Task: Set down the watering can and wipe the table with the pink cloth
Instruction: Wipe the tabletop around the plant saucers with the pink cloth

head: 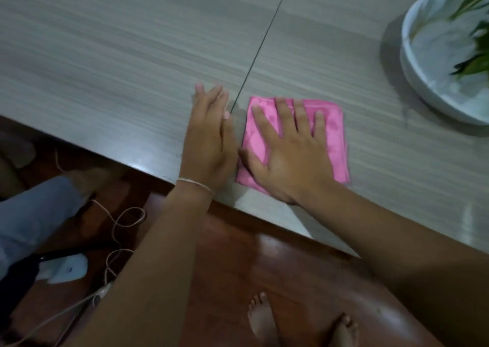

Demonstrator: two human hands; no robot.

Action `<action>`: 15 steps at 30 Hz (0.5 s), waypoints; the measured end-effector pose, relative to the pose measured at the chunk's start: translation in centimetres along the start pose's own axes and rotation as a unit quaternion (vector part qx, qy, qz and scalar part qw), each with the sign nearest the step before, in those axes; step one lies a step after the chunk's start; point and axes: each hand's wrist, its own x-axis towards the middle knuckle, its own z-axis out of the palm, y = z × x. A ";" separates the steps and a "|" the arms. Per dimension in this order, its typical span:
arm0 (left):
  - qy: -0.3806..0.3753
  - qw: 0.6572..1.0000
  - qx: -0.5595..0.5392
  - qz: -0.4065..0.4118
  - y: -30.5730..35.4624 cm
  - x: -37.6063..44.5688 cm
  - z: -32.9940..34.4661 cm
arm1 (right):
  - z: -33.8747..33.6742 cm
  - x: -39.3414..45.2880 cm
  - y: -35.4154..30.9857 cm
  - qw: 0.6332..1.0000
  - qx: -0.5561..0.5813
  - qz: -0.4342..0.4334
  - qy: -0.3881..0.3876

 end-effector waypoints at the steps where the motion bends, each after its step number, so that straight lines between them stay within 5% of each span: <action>1: 0.005 1.000 -0.002 -0.005 -0.1 -0.1 0.0 | -0.1 1.5 0.3 1.000 0.000 0.001 0.005; 15: -0.065 0.972 0.223 0.023 -0.2 0.0 1.7 | -2.0 18.0 4.2 0.998 -0.024 0.042 0.029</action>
